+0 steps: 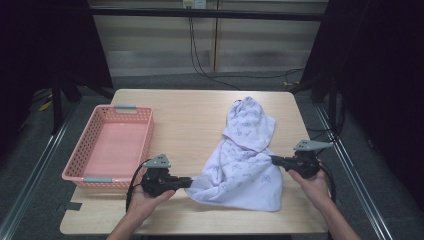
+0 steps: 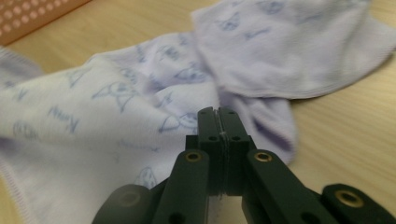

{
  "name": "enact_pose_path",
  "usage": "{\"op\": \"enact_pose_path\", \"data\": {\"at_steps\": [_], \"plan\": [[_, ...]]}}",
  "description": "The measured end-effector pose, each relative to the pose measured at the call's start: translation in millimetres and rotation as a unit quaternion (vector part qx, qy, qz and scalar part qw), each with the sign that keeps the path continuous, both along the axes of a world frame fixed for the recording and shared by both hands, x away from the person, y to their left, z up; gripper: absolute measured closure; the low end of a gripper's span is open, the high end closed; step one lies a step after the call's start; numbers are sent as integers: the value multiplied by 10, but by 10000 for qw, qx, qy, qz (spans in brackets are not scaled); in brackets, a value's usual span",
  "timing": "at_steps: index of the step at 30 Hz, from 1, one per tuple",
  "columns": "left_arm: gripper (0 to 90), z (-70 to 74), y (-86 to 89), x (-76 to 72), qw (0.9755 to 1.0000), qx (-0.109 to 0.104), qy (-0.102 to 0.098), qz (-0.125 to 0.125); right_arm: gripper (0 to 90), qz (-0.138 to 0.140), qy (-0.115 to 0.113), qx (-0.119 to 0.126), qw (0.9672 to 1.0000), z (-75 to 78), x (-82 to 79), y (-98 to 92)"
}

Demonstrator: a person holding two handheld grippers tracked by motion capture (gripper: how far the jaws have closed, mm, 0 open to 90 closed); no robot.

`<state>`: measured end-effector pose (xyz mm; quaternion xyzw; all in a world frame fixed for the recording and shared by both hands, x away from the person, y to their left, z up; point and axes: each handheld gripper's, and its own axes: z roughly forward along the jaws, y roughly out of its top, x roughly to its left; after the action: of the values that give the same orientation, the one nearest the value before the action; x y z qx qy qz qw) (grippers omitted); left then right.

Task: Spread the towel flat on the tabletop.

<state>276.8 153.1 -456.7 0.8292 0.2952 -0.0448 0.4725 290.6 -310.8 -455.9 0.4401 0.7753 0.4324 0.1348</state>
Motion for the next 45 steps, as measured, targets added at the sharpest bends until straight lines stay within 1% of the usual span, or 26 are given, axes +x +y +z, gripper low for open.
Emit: {"op": "enact_pose_path", "data": {"at_steps": [3, 6, 8, 9, 11, 12, 14, 17, 19, 20, 22, 24, 25, 27, 28, 29, 30, 32, 34, 36, 39, 40, 41, 42, 43, 45], "plan": [[868, -84, 117, -87, 9998, 93, 147, 33, 863, -62, 148, -66, 9998, -87, 104, -55], [828, -147, 207, -141, 9992, 34, 360, 151, 641, -94, 229, -155, 9996, -194, 69, 20], [726, -119, 241, -165, 9995, 6, 241, 188, 569, -77, 185, -183, 9996, -171, -11, 44], [686, -93, 255, -170, 9996, -62, 186, 210, 561, -115, 106, -201, 9997, -133, -65, 45], [641, -42, 247, -166, 9995, -151, 62, 262, 567, -22, 43, -19, 10000, -61, -197, 28], [638, -17, 224, -157, 9997, -81, -38, 225, 584, 54, 73, 38, 10000, -45, -271, 32], [645, 28, 138, -151, 9996, 15, -235, 127, 598, 341, 212, 161, 9991, -67, -421, 60], [672, 73, -28, -161, 9989, 72, -400, -232, 591, 757, 522, 97, 9957, -184, -625, 136], [684, 69, -126, -137, 9979, 164, -469, -417, 575, 906, 640, 38, 9938, -247, -693, 180], [689, 52, -164, -113, 9976, 117, -481, -483, 554, 986, 697, -53, 9927, -273, -714, 202], [684, -14, -223, -43, 9977, 119, -331, -587, 499, 1025, 738, -200, 9918, -306, -723, 229], [629, -104, -256, 7, 9971, 471, -347, -478, 469, 1045, 846, -286, 9905, -351, -715, 243], [601, -151, -254, 21, 9970, 525, -284, -491, 454, 1094, 930, -405, 9888, -387, -709, 258], [565, -216, -227, 23, 9970, 611, -175, -438, 438, 1177, 778, -512, 9887, -393, -726, 291], [565, -237, -206, 15, 9971, 602, -140, -446, 438, 1177, 778, -512, 9887, -393, -726, 291], [617, -244, -184, 3, 9967, 634, -155, -473, 446, 1202, 717, -576, 9885, -395, -737, 304], [657, -247, -166, -6, 9965, 684, -161, -457, 486, 1253, 683, -583, 9880, -397, -745, 317], [801, -250, -118, -5, 9972, 548, -53, -497, 610, 1285, 570, -756, 9872, -392, -758, 340], [882, -238, -96, -10, 9975, 490, -43, -506, 707, 1279, 525, -823, 9870, -390, -761, 348], [900, -234, -82, -6, 9977, 415, 16, -541, 823, 1296, 533, -855, 9864, -388, -757, 345], [900, -237, -73, 3, 9979, 348, 44, -552, 876, 1376, 736, -638, 9857, -393, -737, 330], [835, -240, -81, 9, 9981, 350, 47, -510, 878, 1379, 792, -558, 9857, -396, -726, 320], [706, -246, -91, 26, 9984, 341, 144, -435, 880, 1388, 813, -509, 9857, -395, -717, 308], [634, -251, -102, 39, 9984, 329, 183, -430, 880, 1385, 817, -424, 9861, -387, -712, 294], [562, -252, -125, 45, 9982, 395, 150, -429, 880, 1374, 835, -302, 9865, -373, -710, 272], [502, -264, -182, 45, 9977, 499, 89, -456, 881, 1293, 776, -150, 9884, -341, -706, 223]]}}
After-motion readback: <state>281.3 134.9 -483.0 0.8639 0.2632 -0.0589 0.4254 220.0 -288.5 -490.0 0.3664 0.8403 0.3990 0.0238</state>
